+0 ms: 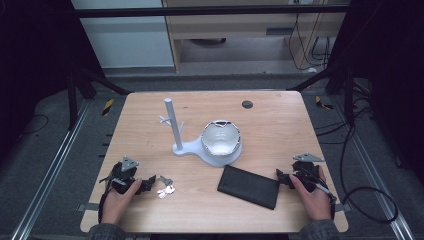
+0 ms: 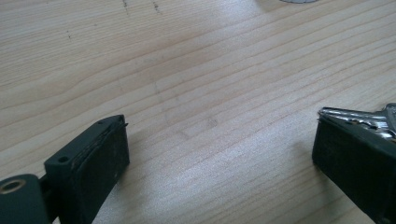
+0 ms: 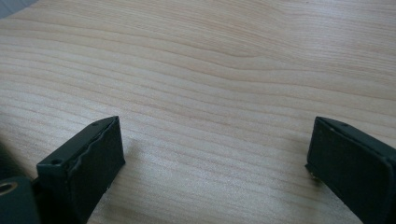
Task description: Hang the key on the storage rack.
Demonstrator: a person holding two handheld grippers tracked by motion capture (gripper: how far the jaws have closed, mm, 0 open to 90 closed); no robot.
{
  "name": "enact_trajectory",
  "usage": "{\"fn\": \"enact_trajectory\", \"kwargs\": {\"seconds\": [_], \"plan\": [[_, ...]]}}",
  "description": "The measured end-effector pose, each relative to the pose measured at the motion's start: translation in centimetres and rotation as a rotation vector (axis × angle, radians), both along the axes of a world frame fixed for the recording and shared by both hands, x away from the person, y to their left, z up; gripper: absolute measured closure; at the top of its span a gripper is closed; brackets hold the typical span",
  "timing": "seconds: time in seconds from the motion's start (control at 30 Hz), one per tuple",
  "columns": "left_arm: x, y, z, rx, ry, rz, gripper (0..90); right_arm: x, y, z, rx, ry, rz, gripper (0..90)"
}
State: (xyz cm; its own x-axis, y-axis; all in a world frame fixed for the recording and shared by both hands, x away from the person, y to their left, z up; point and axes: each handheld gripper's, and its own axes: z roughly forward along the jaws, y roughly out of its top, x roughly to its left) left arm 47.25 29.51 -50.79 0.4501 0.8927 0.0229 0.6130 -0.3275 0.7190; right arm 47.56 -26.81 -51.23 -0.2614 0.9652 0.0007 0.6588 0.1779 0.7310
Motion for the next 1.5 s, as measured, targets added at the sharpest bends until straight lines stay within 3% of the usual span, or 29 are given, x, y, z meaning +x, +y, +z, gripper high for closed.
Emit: {"fn": "enact_trajectory", "kwargs": {"seconds": [0.23,0.33,0.53,0.7,0.73,0.87,0.9,0.93,1.07,1.13,1.17,1.3,1.33,1.37,1.43,1.5], "plan": [[-0.4,0.0,0.2,0.004,0.003,-0.018,5.6,-0.1,0.0,0.0,-0.003,-0.003,-0.002,4.0],[-0.8,-0.2,0.6,0.015,-0.010,-0.031,6.1,-0.2,0.1,0.0,-0.001,-0.002,-0.009,3.9],[-1.7,0.1,1.5,-0.011,-0.039,-0.031,5.9,-0.4,0.1,0.0,-0.001,0.000,0.005,3.4],[-3.0,-0.8,2.5,-0.007,-0.062,-0.089,5.2,-0.6,0.0,0.0,0.002,0.001,0.013,3.2],[-3.5,-1.4,2.9,-0.028,-0.065,-0.120,5.3,-0.6,0.1,0.0,0.003,0.001,0.012,3.2],[-3.9,-2.5,3.6,0.001,-0.034,-0.175,5.4,-0.7,0.0,0.0,-0.002,0.000,0.017,3.2],[-4.0,-3.1,3.9,0.031,-0.026,-0.189,5.4,-0.7,0.0,0.0,-0.002,0.000,0.017,3.2],[-4.2,-4.0,4.7,0.088,-0.002,-0.209,5.8,-0.8,0.0,-0.1,0.000,0.001,0.016,3.2],[-4.2,-5.0,5.6,0.135,0.027,-0.254,5.0,-0.9,0.0,0.0,0.005,0.003,0.012,3.2],[-3.9,-5.7,6.0,0.178,0.055,-0.283,5.6,-0.9,0.0,0.0,0.000,0.002,0.019,3.2],[-3.7,-6.2,6.3,0.219,0.084,-0.315,6.0,-0.9,0.0,-0.1,-0.005,-0.001,0.021,3.2],[-3.2,-6.7,6.6,0.213,0.112,-0.344,13.0,-1.0,0.0,0.0,0.000,0.001,0.021,3.2],[-3.0,-6.9,6.7,0.219,0.147,-0.378,15.6,-1.0,0.0,0.0,0.001,0.001,0.021,3.2],[-3.0,-6.9,6.7,0.219,0.147,-0.378,16.5,-1.0,0.0,0.0,0.002,0.002,0.021,3.2],[-2.5,-7.2,6.7,0.261,0.198,-0.421,21.9,-1.0,0.0,0.0,0.001,0.002,0.022,3.2],[-2.2,-7.3,6.8,0.269,0.222,-0.437,25.5,-1.0,0.0,0.0,0.001,0.002,0.022,3.2]]}}
